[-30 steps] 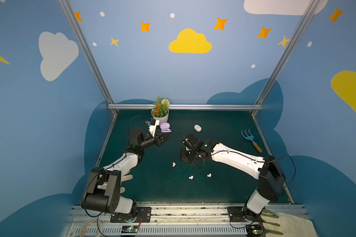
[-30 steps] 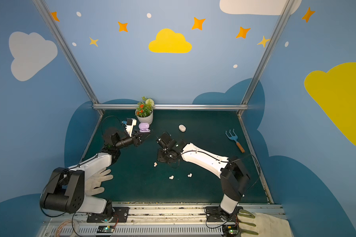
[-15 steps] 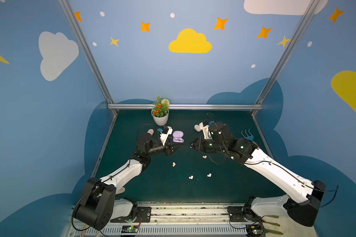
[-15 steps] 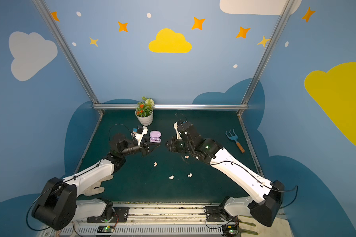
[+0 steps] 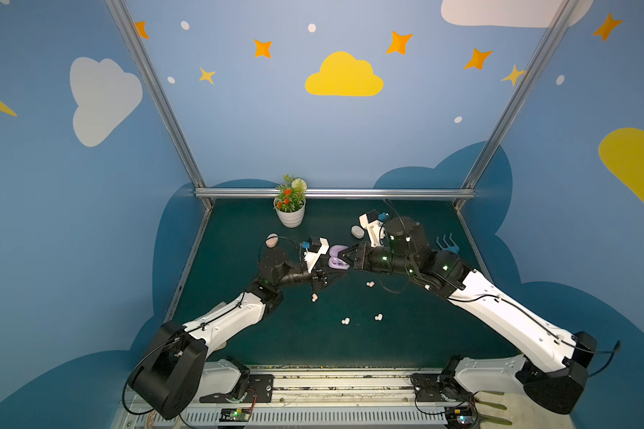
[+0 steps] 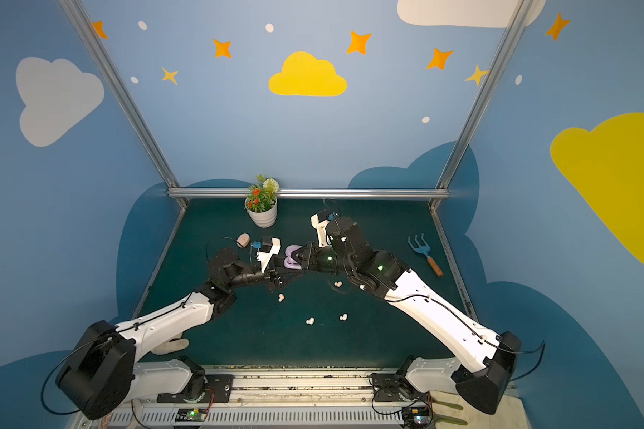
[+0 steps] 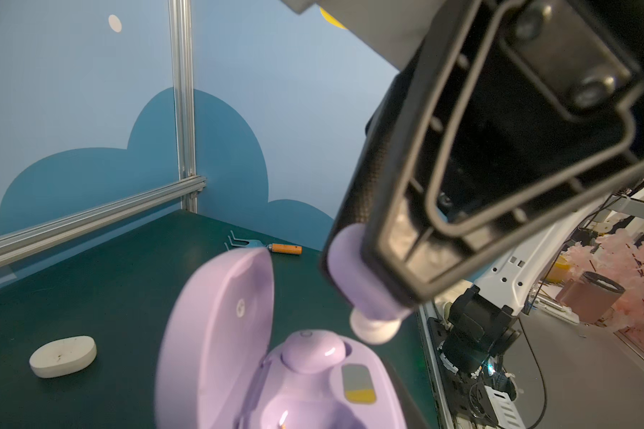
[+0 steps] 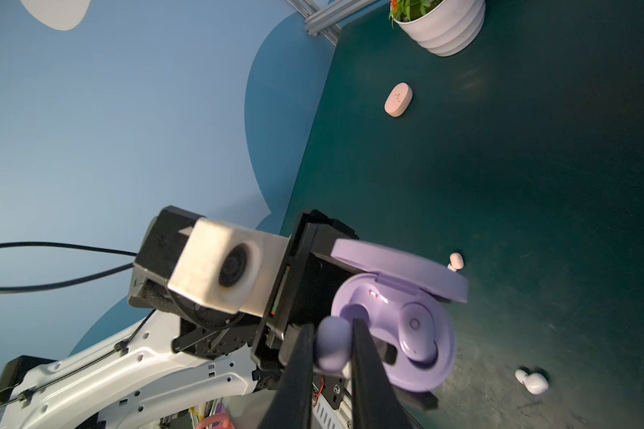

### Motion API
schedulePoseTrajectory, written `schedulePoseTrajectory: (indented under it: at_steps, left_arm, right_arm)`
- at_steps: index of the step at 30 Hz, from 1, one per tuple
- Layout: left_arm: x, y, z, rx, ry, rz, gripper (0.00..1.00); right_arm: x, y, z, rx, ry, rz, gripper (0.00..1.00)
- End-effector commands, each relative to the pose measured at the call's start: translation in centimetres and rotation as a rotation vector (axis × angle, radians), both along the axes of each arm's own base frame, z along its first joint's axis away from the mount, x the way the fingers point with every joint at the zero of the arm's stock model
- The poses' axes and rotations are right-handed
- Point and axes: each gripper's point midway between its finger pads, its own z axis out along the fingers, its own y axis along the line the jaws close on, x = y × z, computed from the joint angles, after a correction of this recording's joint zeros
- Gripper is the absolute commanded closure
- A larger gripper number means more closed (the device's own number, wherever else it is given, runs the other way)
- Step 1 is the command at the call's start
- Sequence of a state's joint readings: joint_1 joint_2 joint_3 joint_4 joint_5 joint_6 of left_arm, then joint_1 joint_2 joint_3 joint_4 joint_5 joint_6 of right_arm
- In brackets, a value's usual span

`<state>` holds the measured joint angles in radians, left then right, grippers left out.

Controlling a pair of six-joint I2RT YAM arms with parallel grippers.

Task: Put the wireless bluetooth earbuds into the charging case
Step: 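Lower the earbud into the empty case slot and open the right gripper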

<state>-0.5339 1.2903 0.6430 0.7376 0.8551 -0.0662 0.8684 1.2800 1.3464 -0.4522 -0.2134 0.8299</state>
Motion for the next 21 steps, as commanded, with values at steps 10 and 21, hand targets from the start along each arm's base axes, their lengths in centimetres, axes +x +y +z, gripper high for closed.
schedulePoseTrajectory:
  at_steps: [10,21]
  left_arm:
    - [-0.5,0.3,2.3,-0.04,-0.098,0.016,0.73]
    - [-0.5,0.5,2.7,-0.045,-0.112,0.024,0.72]
  right_arm:
    - [-0.4,1.7,-0.1,0.047,0.019,0.05,0.85]
    - [-0.8,2.0,-1.4,0.04,0.051,0.061,0.85]
